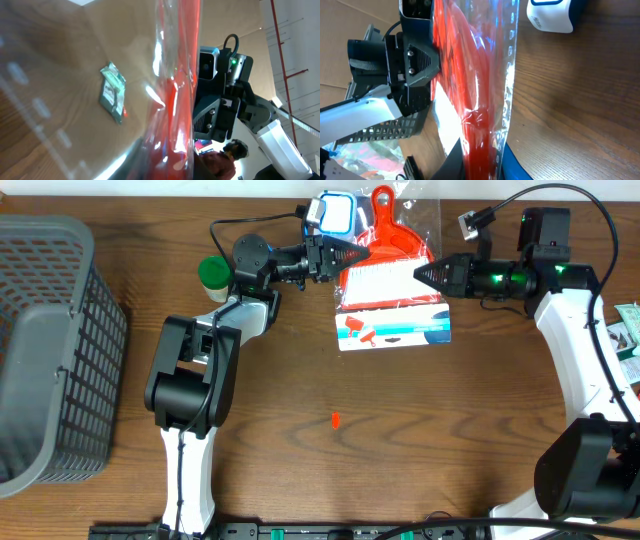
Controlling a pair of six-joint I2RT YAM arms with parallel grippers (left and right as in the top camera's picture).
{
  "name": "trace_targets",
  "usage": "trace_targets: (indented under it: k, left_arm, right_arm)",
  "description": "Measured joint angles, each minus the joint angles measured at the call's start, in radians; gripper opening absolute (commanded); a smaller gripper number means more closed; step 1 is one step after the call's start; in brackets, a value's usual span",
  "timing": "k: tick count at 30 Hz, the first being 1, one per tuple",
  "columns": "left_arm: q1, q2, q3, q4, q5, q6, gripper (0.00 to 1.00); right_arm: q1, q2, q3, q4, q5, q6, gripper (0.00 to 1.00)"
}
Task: Scan the item barcode
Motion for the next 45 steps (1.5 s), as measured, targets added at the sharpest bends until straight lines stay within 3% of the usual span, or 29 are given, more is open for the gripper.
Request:
trace_targets:
  k: [2, 7, 9, 10, 14, 27, 45]
  left_arm:
    - [0.000, 0.000, 0.000, 0.000, 0.000, 0.000, 0.17]
    - [0.000, 0.000, 0.001, 0.001, -0.003, -0.004, 0.40]
    - [0.000, 0.000, 0.002, 0.002, -0.004, -0.007, 0.52]
    - [0.000, 0.000, 0.003, 0.001, -0.004, -0.010, 0.63]
    - [0.000, 0.000, 0.005, 0.002, -0.005, -0.019, 0.75]
    - [0.000, 0.000, 0.005, 0.002, -0.004, -0.020, 0.78]
    - [-0.025, 0.000, 0.005, -0.011, -0.004, -0.019, 0.79]
  right_arm:
    - [0.000, 0.000, 0.000, 0.000, 0.000, 0.000, 0.03]
    - [-0.003, 0.001, 0.000, -0.001, 0.005, -0.003, 0.01]
    - [-0.008, 0.001, 0.000, -0.001, 0.006, -0.003, 0.01]
    - [-0.013, 0.001, 0.000, -0.002, 0.006, -0.003, 0.01]
    - [-0.042, 0.002, 0.000, -0.002, 0.008, -0.004, 0.01]
    - [-0.139, 0.004, 0.000, -0.004, 0.045, -0.004, 0.01]
    - [-0.552, 0.006, 0.000, -0.096, 0.366, -0.010, 0.01]
